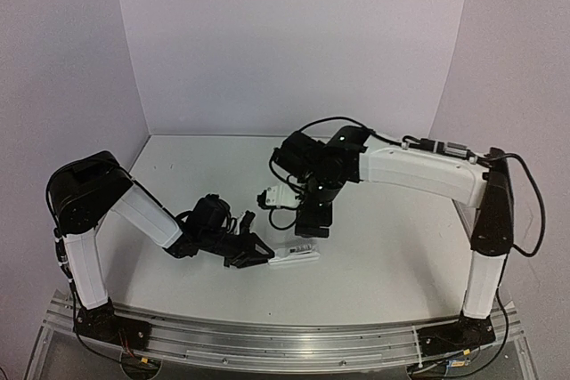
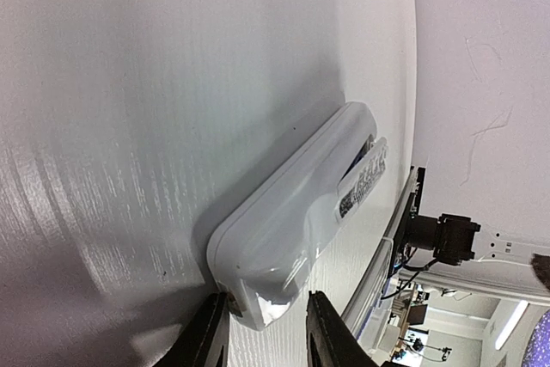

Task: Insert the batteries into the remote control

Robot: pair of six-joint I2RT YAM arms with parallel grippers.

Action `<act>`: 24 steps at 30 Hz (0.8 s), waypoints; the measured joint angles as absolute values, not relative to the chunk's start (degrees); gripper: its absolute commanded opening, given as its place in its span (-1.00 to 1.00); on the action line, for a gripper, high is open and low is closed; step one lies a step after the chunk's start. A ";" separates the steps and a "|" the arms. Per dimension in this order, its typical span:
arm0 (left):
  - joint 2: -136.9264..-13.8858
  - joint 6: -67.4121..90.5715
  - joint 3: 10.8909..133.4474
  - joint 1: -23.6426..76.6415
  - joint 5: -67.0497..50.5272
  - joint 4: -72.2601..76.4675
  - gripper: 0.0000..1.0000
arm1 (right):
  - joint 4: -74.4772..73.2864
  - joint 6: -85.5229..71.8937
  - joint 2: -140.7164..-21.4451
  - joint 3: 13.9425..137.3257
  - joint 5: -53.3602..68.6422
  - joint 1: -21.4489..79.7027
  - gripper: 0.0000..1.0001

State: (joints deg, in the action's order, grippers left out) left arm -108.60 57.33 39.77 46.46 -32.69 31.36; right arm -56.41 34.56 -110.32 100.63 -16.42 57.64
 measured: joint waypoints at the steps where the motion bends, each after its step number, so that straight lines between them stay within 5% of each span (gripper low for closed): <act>1: -108.57 57.14 40.02 46.46 -32.59 30.88 -0.35 | -54.91 31.42 -107.97 98.84 -15.77 56.61 0.87; 11: -108.49 55.61 42.31 46.47 -32.28 26.45 -0.35 | -42.25 -17.76 -97.03 80.46 7.80 36.00 0.65; 24: -108.57 54.66 45.68 46.48 -31.75 20.31 -0.36 | -39.86 -34.34 -112.57 79.79 28.83 35.73 0.45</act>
State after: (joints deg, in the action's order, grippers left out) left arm -108.57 54.66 45.68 46.48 -31.75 20.31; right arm -39.86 -34.34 -112.57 79.79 28.83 35.73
